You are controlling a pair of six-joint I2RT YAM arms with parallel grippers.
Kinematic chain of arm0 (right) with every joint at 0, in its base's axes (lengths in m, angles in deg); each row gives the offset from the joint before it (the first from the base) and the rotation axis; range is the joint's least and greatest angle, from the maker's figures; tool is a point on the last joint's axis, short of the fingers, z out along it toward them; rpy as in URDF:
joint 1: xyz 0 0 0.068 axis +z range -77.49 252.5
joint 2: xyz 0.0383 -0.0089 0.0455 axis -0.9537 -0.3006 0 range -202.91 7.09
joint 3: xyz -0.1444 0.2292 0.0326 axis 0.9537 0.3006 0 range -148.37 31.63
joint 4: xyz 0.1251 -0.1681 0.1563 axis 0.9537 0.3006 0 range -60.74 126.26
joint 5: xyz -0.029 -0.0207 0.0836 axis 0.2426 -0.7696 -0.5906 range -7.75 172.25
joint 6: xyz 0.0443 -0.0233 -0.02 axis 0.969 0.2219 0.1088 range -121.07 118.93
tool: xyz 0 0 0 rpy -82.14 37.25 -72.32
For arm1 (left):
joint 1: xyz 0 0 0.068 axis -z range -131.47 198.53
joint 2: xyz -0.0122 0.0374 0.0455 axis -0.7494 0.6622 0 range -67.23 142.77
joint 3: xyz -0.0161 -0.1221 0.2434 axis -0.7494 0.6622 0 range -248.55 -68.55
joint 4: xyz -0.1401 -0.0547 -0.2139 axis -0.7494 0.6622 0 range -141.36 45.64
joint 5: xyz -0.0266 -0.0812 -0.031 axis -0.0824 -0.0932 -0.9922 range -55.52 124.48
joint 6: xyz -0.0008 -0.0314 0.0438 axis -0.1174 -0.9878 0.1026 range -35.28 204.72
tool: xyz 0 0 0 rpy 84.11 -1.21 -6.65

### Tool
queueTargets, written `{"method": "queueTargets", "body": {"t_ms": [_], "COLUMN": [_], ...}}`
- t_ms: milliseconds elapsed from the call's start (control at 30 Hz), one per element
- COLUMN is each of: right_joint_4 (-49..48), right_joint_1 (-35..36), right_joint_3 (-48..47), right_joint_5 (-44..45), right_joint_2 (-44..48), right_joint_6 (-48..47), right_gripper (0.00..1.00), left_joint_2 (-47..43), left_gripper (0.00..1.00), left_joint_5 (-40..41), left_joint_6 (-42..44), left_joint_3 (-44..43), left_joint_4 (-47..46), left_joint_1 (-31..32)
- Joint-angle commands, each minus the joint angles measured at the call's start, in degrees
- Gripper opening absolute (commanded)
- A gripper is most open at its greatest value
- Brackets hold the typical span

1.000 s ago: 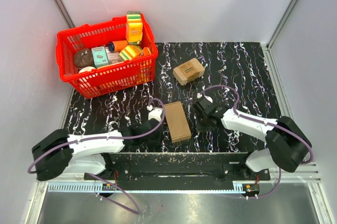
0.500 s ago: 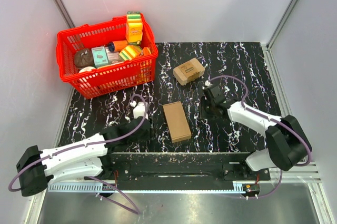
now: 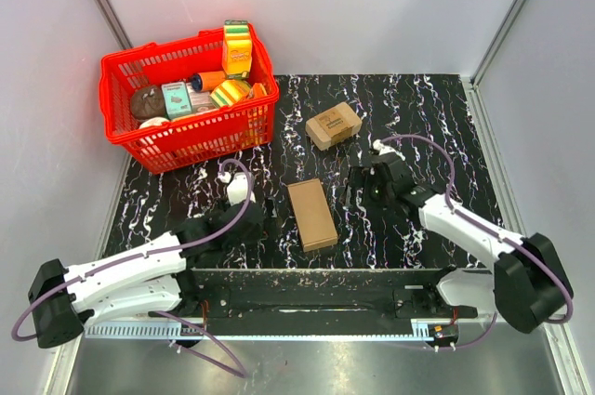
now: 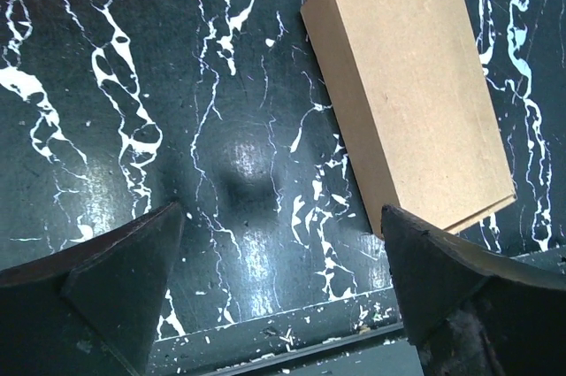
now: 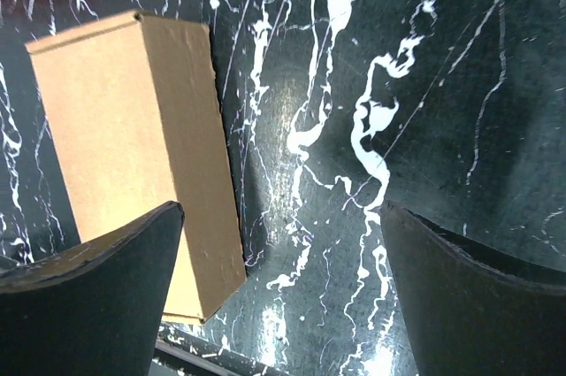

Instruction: Fold the paper box

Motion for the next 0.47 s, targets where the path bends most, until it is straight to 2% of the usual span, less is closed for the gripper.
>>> {"method": "queueTargets", "body": {"t_ms": [0, 300, 433], "right_joint_4": [-2.9, -15.7, -18.1], "right_joint_1": [0.1, 0.1, 0.0], "right_joint_3": [2.4, 15.4, 18.6], "right_joint_5": [5.9, 13.0, 18.3], "right_joint_2": [7.0, 26.7, 31.9], "right_joint_6": [1.9, -0.4, 1.7], "right_gripper": [0.99, 0.99, 0.99], "left_joint_2": [0.5, -4.9, -9.0], "left_gripper": [0.99, 0.99, 0.99], "left_joint_5": [4.9, 7.8, 4.5], "left_joint_6": [0.1, 6.9, 12.0], "left_joint_3": [-3.7, -2.4, -0.3], "left_joint_4": [1.7, 2.5, 0.7], "left_joint_1": [-0.2, -0.2, -0.2]}}
